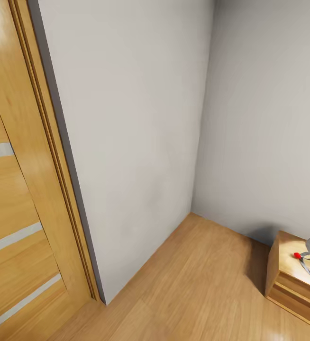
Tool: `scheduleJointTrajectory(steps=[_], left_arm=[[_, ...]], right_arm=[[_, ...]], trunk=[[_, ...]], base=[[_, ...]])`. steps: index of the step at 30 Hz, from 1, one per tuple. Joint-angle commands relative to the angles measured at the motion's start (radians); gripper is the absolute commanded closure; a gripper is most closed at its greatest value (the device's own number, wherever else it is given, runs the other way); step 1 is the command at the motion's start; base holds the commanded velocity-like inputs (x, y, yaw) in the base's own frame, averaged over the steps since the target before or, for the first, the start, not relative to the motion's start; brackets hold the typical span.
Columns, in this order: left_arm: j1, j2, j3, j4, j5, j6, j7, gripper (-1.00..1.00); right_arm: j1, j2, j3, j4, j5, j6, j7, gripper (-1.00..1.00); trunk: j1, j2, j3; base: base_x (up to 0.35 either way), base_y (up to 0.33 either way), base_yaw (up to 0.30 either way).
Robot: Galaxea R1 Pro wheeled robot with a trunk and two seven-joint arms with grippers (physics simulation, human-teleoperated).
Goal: In the bedroom, organize the workspace by keeping the computer under the desk, ensuring the monitor is on the desk, placing the keyboard on the desk next to the monitor, placing the mouse on the desk next to the keyboard, moving the folder from the swivel chair onto the desk next to the mouse, stacking the notebook on top of the folder with the pen on top of the notebook, and positioning the swivel chair next to the desk.
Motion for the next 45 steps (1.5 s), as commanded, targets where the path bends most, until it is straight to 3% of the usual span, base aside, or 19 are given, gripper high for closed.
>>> scheduleJointTrajectory(steps=[1, 3, 9, 23, 24, 28, 30, 35, 37, 41, 42, 45], left_arm=[[0.006, -0.006, 0.0, -0.006, 0.0, -0.006, -0.004, -1.0], [0.017, -0.017, 0.0, -0.017, -0.001, -0.007, -0.003, -1.0], [0.024, -0.046, 0.0, -0.029, -0.002, -0.008, -0.003, -1.0], [0.024, -0.036, 0.002, -0.064, 0.002, -0.009, -0.002, -1.0], [0.024, -0.034, 0.002, -0.106, 0.002, -0.008, -0.002, -1.0], [0.024, -0.027, 0.002, -0.156, 0.002, -0.008, -0.002, -1.0], [0.024, -0.02, 0.002, -0.224, 0.002, -0.009, -0.002, -1.0], [0.024, -0.017, 0.002, -0.296, 0.002, -0.009, -0.002, -1.0], [0.024, -0.014, 0.002, -0.348, 0.002, -0.009, 0.0, -1.0], [0.025, -0.013, 0.003, -0.407, 0.002, -0.009, 0.0, -1.0], [0.025, -0.013, 0.003, -0.437, 0.002, -0.009, -0.001, -1.0], [0.008, -0.012, 0.003, -0.458, 0.002, -0.009, -0.001, -1.0]], right_arm=[[-0.006, 0.006, 0.006, -0.006, -0.001, -0.006, -0.006, -1.0], [-0.008, 0.016, 0.004, -0.017, 0.0, -0.017, -0.005, -1.0], [-0.008, 0.006, 0.001, -0.019, 0.0, -0.051, 0.0, -1.0], [-0.008, 0.001, 0.0, -0.02, -0.001, -0.129, -0.005, -1.0], [-0.008, -0.001, 0.0, -0.021, -0.001, -0.162, -0.006, -1.0], [-0.008, -0.003, -0.002, -0.024, -0.001, -0.165, -0.009, -1.0], [-0.008, -0.005, -0.006, -0.063, -0.005, -0.178, -0.056, -1.0], [-0.008, -0.002, -0.01, -0.105, -0.013, -0.19, -0.158, -1.0], [-0.008, -0.001, -0.011, -0.156, -0.017, -0.257, -0.202, -1.0], [-0.008, -0.002, -0.013, -0.202, -0.019, -0.39, -0.218, -1.0], [-0.008, -0.002, -0.013, -0.216, -0.019, -0.47, -0.223, -1.0], [-0.01, -0.002, -0.014, -0.225, -0.02, -0.554, -0.225, -1.0]], trunk=[[-0.004, 0.007, 0.003], [-0.011, 0.021, 0.009], [-0.034, 0.063, 0.028], [-0.088, 0.161, 0.072], [-0.092, 0.168, 0.075], [-0.107, 0.196, 0.087], [-0.115, 0.21, 0.094], [-0.134, 0.245, 0.109], [-0.142, 0.259, 0.115], [-0.157, 0.287, 0.128], [-0.161, 0.294, 0.131], [-0.172, 0.315, 0.141]], base=[[0.0, 0.0, 0.0], [0.0, 0.0, 0.0], [0.0, 0.0, 0.0], [0.0, 0.0, 0.0], [0.0, 0.0, 0.0], [0.0, 0.0, 0.0], [0.0, 0.0, 0.0], [0.0, 0.0, 0.0], [0.0, 0.0, 0.0], [0.0, 0.0, 0.0], [0.0, 0.0, 0.0], [0.0, 0.0, 0.0]])
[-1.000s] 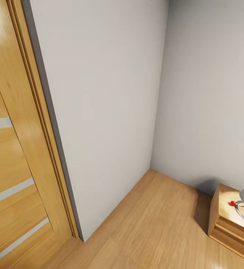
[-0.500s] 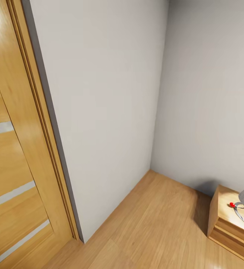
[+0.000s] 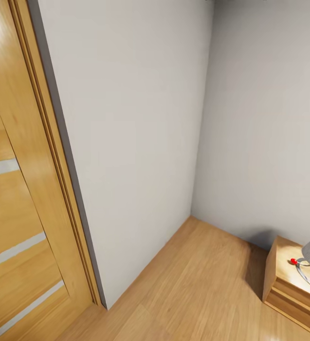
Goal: In the bedroom, organize the workspace by keeping the computer under the desk, ensuring the monitor is on the desk, placing the keyboard on the desk next to the monitor, placing the mouse on the desk next to the keyboard, moving the folder from the swivel chair onto the desk next to the mouse, stacking the notebook on top of the folder with the pen on top of the notebook, and positioning the swivel chair next to the desk.
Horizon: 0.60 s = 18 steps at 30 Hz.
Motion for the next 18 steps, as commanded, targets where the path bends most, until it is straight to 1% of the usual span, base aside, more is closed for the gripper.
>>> scheduleJointTrajectory(steps=[1, 2, 4, 6, 8, 9, 11, 12, 14, 16, 17, 18], left_arm=[[-0.02, 0.0, 0.0, -0.007, 0.0, -0.001, 0.0, -1.0], [-0.031, 0.0, 0.0, -0.008, 0.0, -0.001, 0.0, -1.0], [-0.075, 0.006, 0.0, -0.009, 0.001, -0.001, 0.001, -1.0], [-0.094, 0.017, 0.001, -0.008, 0.009, -0.002, 0.001, -1.0], [-0.103, 0.027, 0.004, 0.004, 0.034, -0.012, 0.001, -1.0], [-0.107, 0.033, 0.012, 0.016, 0.06, -0.032, 0.001, -1.0], [-0.109, 0.039, 0.028, 0.034, 0.096, -0.064, 0.0, -1.0], [-0.111, 0.045, 0.045, 0.053, 0.133, -0.103, -0.003, -1.0], [-0.112, 0.048, 0.057, 0.072, 0.161, -0.143, -0.006, -1.0], [-0.113, 0.051, 0.067, 0.103, 0.19, -0.214, -0.009, -1.0], [-0.114, 0.051, 0.069, 0.11, 0.194, -0.229, -0.01, -1.0], [-0.114, 0.051, 0.071, 0.122, 0.2, -0.26, -0.009, -1.0]], right_arm=[[-0.004, 0.001, -0.002, -0.003, -0.003, -0.029, 0.0, -1.0], [-0.007, 0.002, -0.002, -0.005, -0.003, -0.038, -0.001, -1.0], [-0.032, 0.004, -0.002, -0.014, -0.004, -0.058, -0.001, -1.0], [-0.052, 0.005, -0.002, -0.018, -0.005, -0.064, -0.001, -1.0], [-0.064, 0.006, -0.002, -0.02, -0.006, -0.068, 0.0, -1.0], [-0.068, 0.006, -0.002, -0.02, -0.006, -0.069, 0.0, -1.0], [-0.073, 0.005, -0.002, -0.022, -0.006, -0.07, 0.0, -1.0], [-0.078, 0.003, -0.003, -0.026, -0.009, -0.071, 0.0, -1.0], [-0.084, -0.002, -0.004, -0.028, -0.018, -0.072, 0.0, -1.0], [-0.095, -0.011, -0.005, -0.029, -0.048, -0.077, 0.0, -1.0], [-0.097, -0.013, -0.006, -0.028, -0.057, -0.078, 0.0, -1.0], [-0.099, -0.015, -0.006, -0.026, -0.071, -0.079, 0.001, -1.0]], trunk=[[-0.004, 0.007, 0.002], [-0.008, 0.014, 0.005], [-0.015, 0.028, 0.012], [-0.023, 0.042, 0.018], [-0.031, 0.056, 0.024], [-0.035, 0.063, 0.027], [-0.042, 0.077, 0.034], [-0.046, 0.084, 0.037], [-0.054, 0.098, 0.043], [-0.061, 0.112, 0.049], [-0.065, 0.119, 0.052], [-0.069, 0.126, 0.055]], base=[[0.0, 0.0, 0.0], [0.0, 0.0, 0.0], [0.0, 0.0, 0.0], [0.0, 0.0, 0.0], [0.0, 0.0, 0.0], [0.0, 0.0, 0.0], [0.0, 0.0, 0.0], [0.0, 0.0, 0.0], [0.0, 0.0, 0.0], [0.0, 0.0, 0.0], [0.0, 0.0, 0.0], [0.0, 0.0, 0.0]])
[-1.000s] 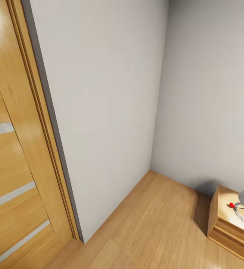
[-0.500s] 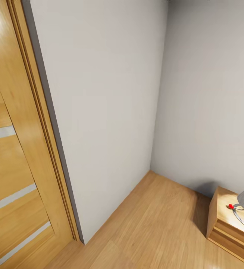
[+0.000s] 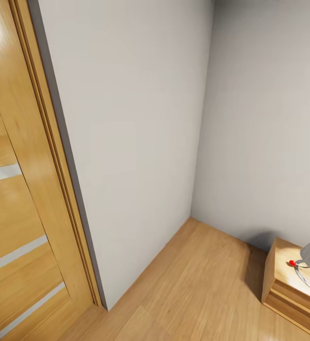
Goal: In the bedroom, organize the workspace by keeping the computer under the desk, ensuring the monitor is on the desk, placing the keyboard on the desk next to the monitor, placing the mouse on the desk next to the keyboard, moving the folder from the swivel chair onto the desk next to the mouse, stacking the notebook on top of the folder with the pen on top of the notebook, and positioning the swivel chair next to the desk.
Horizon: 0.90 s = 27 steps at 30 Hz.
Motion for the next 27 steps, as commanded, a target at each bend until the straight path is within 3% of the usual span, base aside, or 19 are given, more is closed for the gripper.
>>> scheduleJointTrajectory(steps=[1, 4, 17, 27], left_arm=[[-0.001, 0.0, 0.001, 0.006, 0.008, -0.019, 0.0, -1.0], [-0.001, 0.0, 0.003, 0.024, 0.014, -0.091, 0.002, -1.0], [-0.001, 0.002, 0.004, 0.097, 0.017, -0.224, 0.003, -1.0], [-0.001, 0.001, 0.002, 0.16, 0.016, -0.267, 0.004, -1.0]], right_arm=[[-0.001, -0.001, 0.001, 0.002, -0.014, -0.005, 0.004, -1.0], [-0.004, -0.002, 0.002, 0.005, -0.028, -0.007, 0.004, -1.0], [-0.005, 0.001, 0.007, 0.007, -0.027, -0.01, 0.005, -1.0], [-0.006, 0.002, 0.009, 0.008, -0.025, -0.008, 0.004, -1.0]], trunk=[[-0.004, 0.006, 0.002], [-0.015, 0.027, 0.011], [-0.019, 0.034, 0.015], [-0.019, 0.034, 0.008]], base=[[0.0, 0.0, 0.0], [0.0, 0.0, 0.0], [0.0, 0.0, 0.0], [0.0, -0.067, 0.116]])
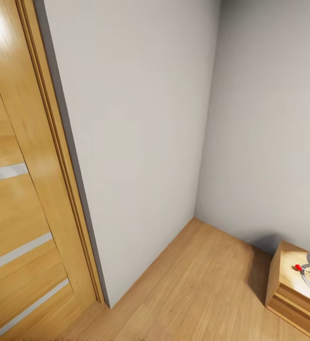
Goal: In the bedroom, organize the workspace by keeping the computer under the desk, ensuring the monitor is on the desk, placing the keyboard on the desk next to the monitor, placing the mouse on the desk next to the keyboard, moving the folder from the swivel chair onto the desk next to the mouse, stacking the notebook on top of the folder with the pen on top of the notebook, and positioning the swivel chair next to the desk.
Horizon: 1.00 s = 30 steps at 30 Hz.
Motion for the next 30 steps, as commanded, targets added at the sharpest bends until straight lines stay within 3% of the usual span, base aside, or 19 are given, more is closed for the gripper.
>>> scheduleJointTrajectory(steps=[1, 18, 21, 22, 30], left_arm=[[-0.001, -0.001, 0.006, 0.011, -0.004, -0.004, 0.0, -1.0], [-0.001, 0.003, 0.007, 0.055, -0.003, -0.001, 0.002, -1.0], [-0.001, 0.014, 0.008, 0.065, -0.003, -0.002, 0.003, -1.0], [-0.001, 0.035, 0.009, 0.103, -0.002, -0.003, 0.003, -1.0], [-0.001, 0.037, 0.009, 0.15, -0.001, -0.008, 0.003, -1.0]], right_arm=[[0.0, 0.0, 0.002, 0.001, -0.01, -0.004, 0.004, -1.0], [0.0, 0.0, 0.002, 0.002, -0.008, 0.003, 0.005, -1.0], [0.0, 0.0, 0.003, 0.002, -0.008, 0.003, 0.005, -1.0], [-0.001, 0.0, 0.005, 0.002, -0.003, 0.001, 0.005, -1.0], [0.0, 0.0, 0.013, 0.004, 0.0, -0.001, 0.005, -1.0]], trunk=[[0.0, -0.001, -0.002], [0.0, -0.001, -0.021], [0.0, -0.001, -0.025], [0.0, -0.001, -0.026], [0.0, -0.001, -0.035]], base=[[0.0, -0.26, 0.201], [-0.094, -0.286, 0.206], [-0.023, -0.251, 0.204], [-0.002, -0.032, 0.204], [0.0, -0.007, 0.204]])
